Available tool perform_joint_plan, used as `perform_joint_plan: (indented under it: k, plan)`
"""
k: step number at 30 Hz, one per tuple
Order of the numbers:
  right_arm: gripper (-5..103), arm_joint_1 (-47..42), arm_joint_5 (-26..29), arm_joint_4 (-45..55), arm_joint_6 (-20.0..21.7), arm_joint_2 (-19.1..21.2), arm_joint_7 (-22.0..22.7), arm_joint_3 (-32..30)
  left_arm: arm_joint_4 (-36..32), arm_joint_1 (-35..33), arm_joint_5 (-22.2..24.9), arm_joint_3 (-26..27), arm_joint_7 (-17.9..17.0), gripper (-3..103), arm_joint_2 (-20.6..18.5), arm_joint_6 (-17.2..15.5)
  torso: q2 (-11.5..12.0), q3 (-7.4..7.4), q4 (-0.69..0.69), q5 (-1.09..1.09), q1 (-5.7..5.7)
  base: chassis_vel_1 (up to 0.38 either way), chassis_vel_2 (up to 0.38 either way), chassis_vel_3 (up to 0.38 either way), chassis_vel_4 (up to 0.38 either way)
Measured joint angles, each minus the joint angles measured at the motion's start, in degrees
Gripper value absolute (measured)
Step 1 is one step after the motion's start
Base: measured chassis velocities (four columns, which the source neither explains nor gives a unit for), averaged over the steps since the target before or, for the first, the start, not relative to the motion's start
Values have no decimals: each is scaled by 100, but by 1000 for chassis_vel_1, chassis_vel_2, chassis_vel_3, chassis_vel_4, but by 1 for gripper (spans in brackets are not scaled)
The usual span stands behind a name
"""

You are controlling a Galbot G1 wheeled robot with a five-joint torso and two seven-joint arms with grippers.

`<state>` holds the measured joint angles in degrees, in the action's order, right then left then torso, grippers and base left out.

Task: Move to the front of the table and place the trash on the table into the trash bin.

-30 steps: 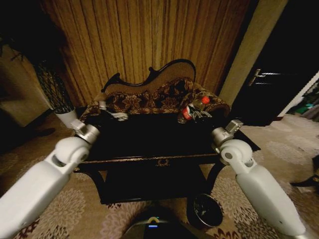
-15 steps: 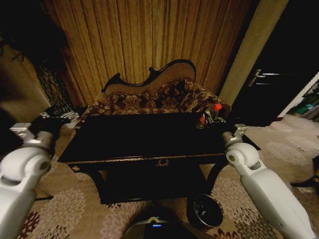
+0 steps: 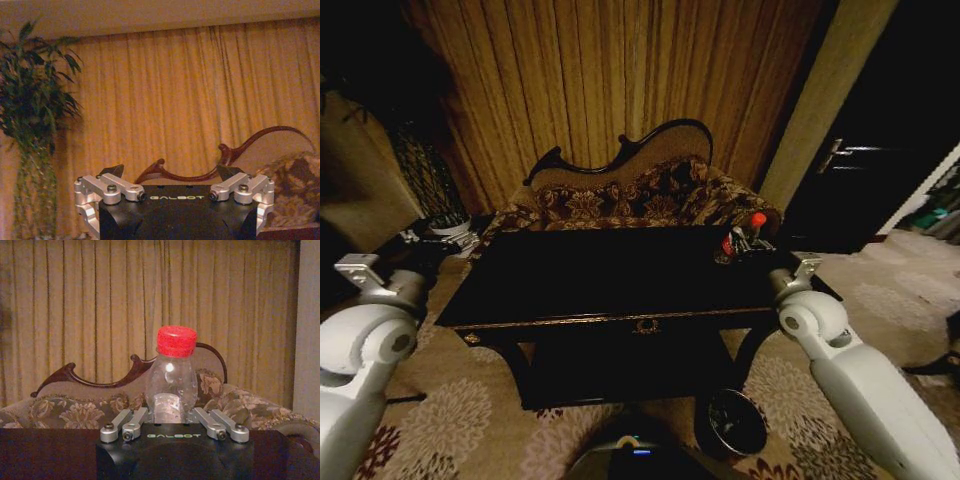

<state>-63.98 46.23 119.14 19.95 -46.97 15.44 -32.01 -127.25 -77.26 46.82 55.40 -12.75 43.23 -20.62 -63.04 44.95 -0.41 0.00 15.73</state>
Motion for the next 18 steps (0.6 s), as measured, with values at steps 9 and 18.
perform_joint_plan:
  k: [9, 18]
  plan:
    - [26, -147, 26, 95, -9, -23, 8, -113, -127, -200, -140, 86, -6, 100, 52, -25, 0, 0, -1, 0, 0, 71, -62, -87, 69]
    - [26, -320, -6, 114, -136, -61, -5, -230, -176, -222, -138, 64, -53, 100, 88, -11, 0, -1, 0, 0, -1, 130, -125, -117, 129]
